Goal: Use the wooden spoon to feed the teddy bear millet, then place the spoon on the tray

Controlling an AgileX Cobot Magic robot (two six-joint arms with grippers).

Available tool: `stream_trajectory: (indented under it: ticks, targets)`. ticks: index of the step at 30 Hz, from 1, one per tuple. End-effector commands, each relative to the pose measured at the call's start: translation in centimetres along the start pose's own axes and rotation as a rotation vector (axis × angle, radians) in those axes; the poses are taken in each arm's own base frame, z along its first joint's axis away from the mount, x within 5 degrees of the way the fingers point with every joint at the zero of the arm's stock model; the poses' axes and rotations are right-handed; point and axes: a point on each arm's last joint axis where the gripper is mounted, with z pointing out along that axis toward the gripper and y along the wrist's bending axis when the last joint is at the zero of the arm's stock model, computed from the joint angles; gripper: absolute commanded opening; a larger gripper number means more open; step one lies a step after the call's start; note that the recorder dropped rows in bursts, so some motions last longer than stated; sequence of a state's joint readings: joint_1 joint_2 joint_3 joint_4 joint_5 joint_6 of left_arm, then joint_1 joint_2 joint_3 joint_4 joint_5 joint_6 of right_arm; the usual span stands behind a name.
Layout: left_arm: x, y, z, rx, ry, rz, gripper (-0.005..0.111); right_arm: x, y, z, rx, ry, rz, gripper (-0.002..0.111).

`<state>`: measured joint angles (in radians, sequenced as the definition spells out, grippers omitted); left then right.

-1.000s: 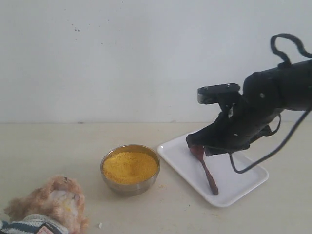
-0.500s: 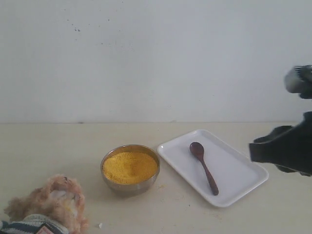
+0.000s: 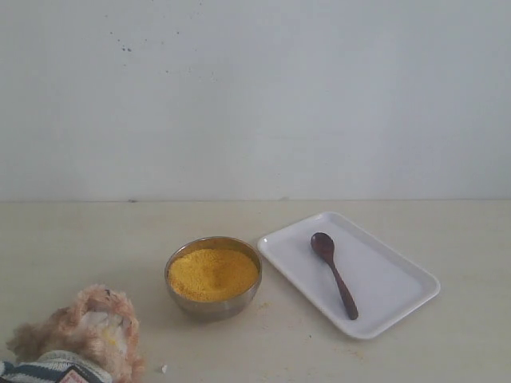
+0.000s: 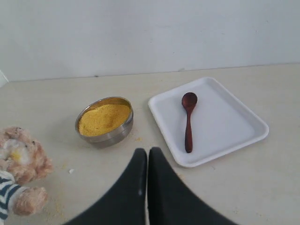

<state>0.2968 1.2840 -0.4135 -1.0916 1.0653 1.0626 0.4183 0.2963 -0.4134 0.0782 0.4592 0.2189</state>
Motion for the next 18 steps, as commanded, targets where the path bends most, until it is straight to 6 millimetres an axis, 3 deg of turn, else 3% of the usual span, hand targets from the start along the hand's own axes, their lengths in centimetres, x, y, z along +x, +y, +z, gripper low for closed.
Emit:
stream_trajectory:
  ticks: [1,8,13,18]
  targets:
    - [0.0,-0.2,0.0,0.028,-0.002,-0.007,0.004,0.6,0.0,-1.4,-0.014,-0.012,0.021,0.0]
    - [0.0,-0.2,0.0,0.028,-0.002,-0.007,0.004,0.6,0.0,-1.9,-0.021,-0.04,0.006,0.0]
    - [0.0,-0.2,0.0,0.028,-0.002,-0.007,0.004,0.5,-0.4,-1.9,0.021,-0.051,-0.12,0.0]
    - [0.0,-0.2,0.0,0.026,-0.003,-0.007,0.004,2.3,-1.2,-0.6,0.025,-0.136,-0.173,0.0]
